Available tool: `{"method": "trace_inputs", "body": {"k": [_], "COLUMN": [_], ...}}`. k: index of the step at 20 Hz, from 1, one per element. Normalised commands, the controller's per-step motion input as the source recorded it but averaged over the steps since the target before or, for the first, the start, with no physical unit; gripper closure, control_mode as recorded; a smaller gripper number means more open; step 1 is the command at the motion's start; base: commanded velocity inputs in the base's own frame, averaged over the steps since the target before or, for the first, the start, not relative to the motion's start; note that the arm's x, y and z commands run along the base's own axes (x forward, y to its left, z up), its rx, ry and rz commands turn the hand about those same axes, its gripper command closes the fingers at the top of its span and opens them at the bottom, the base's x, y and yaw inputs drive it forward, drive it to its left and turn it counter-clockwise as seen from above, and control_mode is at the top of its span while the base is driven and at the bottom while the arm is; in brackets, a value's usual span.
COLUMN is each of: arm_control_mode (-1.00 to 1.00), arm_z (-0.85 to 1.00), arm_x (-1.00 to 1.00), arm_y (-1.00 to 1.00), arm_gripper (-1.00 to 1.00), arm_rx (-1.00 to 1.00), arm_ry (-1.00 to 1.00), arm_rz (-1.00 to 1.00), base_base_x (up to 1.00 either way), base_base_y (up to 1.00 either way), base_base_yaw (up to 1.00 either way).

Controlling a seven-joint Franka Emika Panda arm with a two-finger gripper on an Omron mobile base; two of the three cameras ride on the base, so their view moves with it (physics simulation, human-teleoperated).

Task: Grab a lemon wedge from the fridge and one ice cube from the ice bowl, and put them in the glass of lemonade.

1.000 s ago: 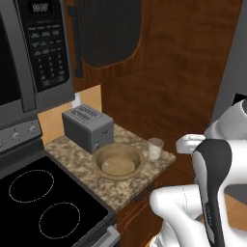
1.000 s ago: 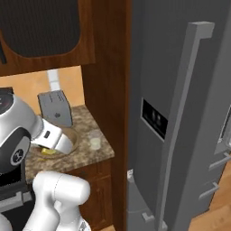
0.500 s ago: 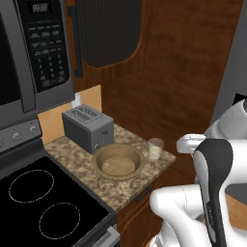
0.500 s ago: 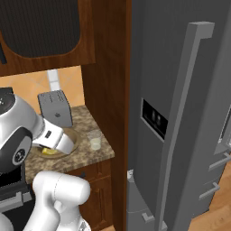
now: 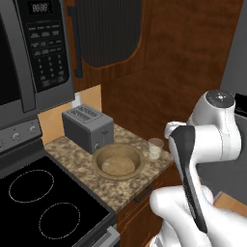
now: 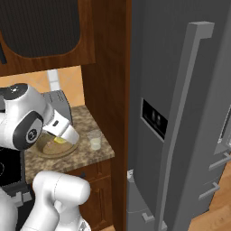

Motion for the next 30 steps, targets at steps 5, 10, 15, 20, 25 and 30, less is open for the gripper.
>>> {"method": "trace_inputs", "body": {"k": [5,10,15,20,25,30], "arm_control_mode": [-1.0,-1.0,-1.0,-1.0,-1.0,-1.0], "arm_z": [-0.58,-0.56,-0.44,-0.31,-0.34,-0.15], "arm_x": [1.0,0.9,0.75,0.47,0.35,0.22], "arm_y": [-0.01,0.0,0.0,0.0,0.0,0.0], "arm_gripper": [1.0,1.0,1.0,1.0,1.0,1.0], "arm_rx": [0.08,0.04,0.0,0.0,0.0,0.0], "arm_ry": [0.17,0.12,-0.01,-0.03,0.0,0.0], "arm_rz": [-0.02,0.01,0.0,0.0,0.0,0.0], "base_base_x": [0.0,0.0,0.0,0.0,0.0,0.0], "base_base_y": [0.0,0.0,0.0,0.0,0.0,0.0], "base_base_yaw": [0.0,0.0,0.0,0.0,0.0,0.0]}}
